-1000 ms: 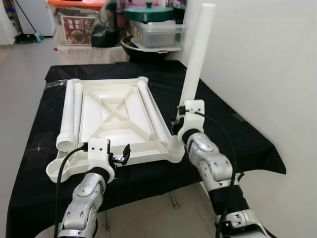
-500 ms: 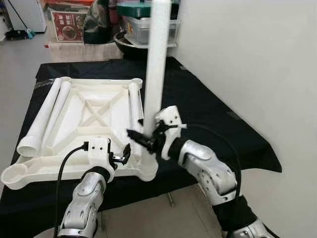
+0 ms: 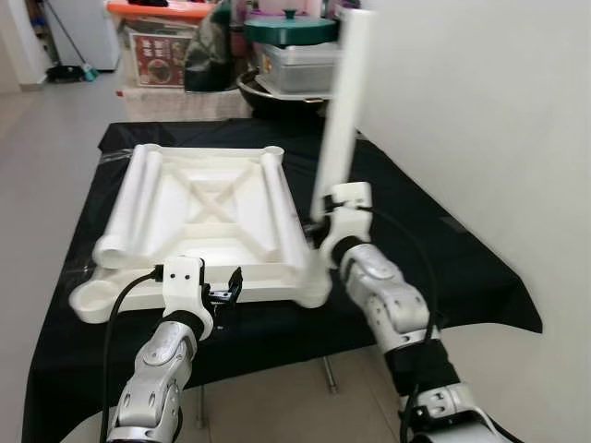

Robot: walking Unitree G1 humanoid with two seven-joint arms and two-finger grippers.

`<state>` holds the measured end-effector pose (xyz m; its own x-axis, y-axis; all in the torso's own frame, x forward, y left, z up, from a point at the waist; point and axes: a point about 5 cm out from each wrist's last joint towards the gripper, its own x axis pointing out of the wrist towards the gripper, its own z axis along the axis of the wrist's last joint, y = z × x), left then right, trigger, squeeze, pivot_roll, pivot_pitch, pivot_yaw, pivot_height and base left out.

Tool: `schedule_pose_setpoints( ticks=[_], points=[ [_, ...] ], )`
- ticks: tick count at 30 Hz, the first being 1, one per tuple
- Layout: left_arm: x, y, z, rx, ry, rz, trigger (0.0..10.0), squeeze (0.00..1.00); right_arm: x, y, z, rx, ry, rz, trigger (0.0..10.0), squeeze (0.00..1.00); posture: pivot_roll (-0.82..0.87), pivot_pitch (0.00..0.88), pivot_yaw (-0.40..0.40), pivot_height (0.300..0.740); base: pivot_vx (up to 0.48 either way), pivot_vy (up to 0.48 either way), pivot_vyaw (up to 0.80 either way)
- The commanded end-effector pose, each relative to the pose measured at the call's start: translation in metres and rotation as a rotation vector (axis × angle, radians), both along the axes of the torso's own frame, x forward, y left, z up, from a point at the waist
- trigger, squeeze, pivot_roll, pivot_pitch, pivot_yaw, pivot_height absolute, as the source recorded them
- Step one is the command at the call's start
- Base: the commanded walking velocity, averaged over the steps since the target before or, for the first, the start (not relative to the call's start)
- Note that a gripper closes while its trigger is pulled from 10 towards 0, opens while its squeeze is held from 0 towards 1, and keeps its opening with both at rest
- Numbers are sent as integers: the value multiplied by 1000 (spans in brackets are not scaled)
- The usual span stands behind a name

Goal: Building children table

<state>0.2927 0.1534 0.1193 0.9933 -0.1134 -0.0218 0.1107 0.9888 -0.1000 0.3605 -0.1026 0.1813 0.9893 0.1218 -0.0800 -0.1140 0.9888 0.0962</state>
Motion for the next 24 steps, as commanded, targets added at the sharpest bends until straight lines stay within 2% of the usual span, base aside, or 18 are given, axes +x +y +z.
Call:
schedule_pose_setpoints(
  ticks=[1,2,3,6,7,9,10,11,12,13,14,15,17,18,19,20,22,24],
  points=[
    [-1,-2,-3,9,15,-6,10000,0,-6,-7,-31,-31,143,-41,0,0,90,0,-106,740,0,0,0],
    [-1,-1,-3,10,15,-6,10000,0,-8,-2,-31,-40,137,-22,235,0,90,0,-106,740,0,0,0],
    [-1,-1,-4,11,16,-7,10000,0,-10,5,-30,-44,131,9,10000,0,88,0,-104,740,0,0,0],
    [-1,-1,-4,11,17,-9,10000,0,-11,14,-28,-42,120,37,10000,0,88,0,-104,740,0,0,0],
    [-1,-1,-4,12,17,-10,10000,0,-12,17,-22,-21,85,49,10000,675,88,0,-104,740,0,0,0],
    [-1,-1,-4,12,18,-10,10000,0,-12,18,-19,-5,60,54,10000,675,88,0,-104,740,0,0,0],
    [-1,-1,-4,12,18,-10,10000,0,-10,20,-11,18,26,66,10000,1000,88,0,-102,740,0,0,0],
    [-1,-1,-4,12,18,-10,10000,0,-10,20,-11,18,26,66,10000,1000,88,0,-102,740,0,0,0],
    [0,-1,-4,12,18,-9,10000,0,-8,21,-3,40,-4,101,10000,314,85,0,-102,740,0,0,0],
    [0,-1,-4,12,18,-9,10000,0,-7,22,2,53,-20,125,10000,314,85,0,-102,740,0,0,0],
    [0,0,-4,12,17,-10,10000,0,-6,21,16,109,-80,194,10000,0,83,0,-102,740,0,0,0],
    [0,0,-4,12,17,-10,10000,0,-6,21,16,109,-80,194,10000,0,83,0,-102,740,0,0,0],
    [0,0,-4,12,17,-11,10000,0,-10,25,31,142,-145,324,10000,0,81,0,-100,740,0,0,0],
    [0,0,-4,12,17,-11,10000,0,-10,25,31,142,-145,324,10000,0,81,0,-100,740,0,0,0],
    [0,0,-4,13,17,-12,10000,0,-16,29,42,138,-199,468,10000,0,79,0,-99,740,0,0,0],
    [0,0,-4,13,17,-12,10000,0,-16,29,42,138,-199,468,10000,0,79,0,-99,740,0,0,0],
    [0,-1,-4,14,17,-14,10000,0,-24,33,48,117,-241,604,10000,0,81,0,-99,740,0,0,0],
    [0,-1,-4,15,17,-16,10000,0,-29,37,46,108,-234,682,10000,0,82,0,-100,740,0,0,0]
  ],
)
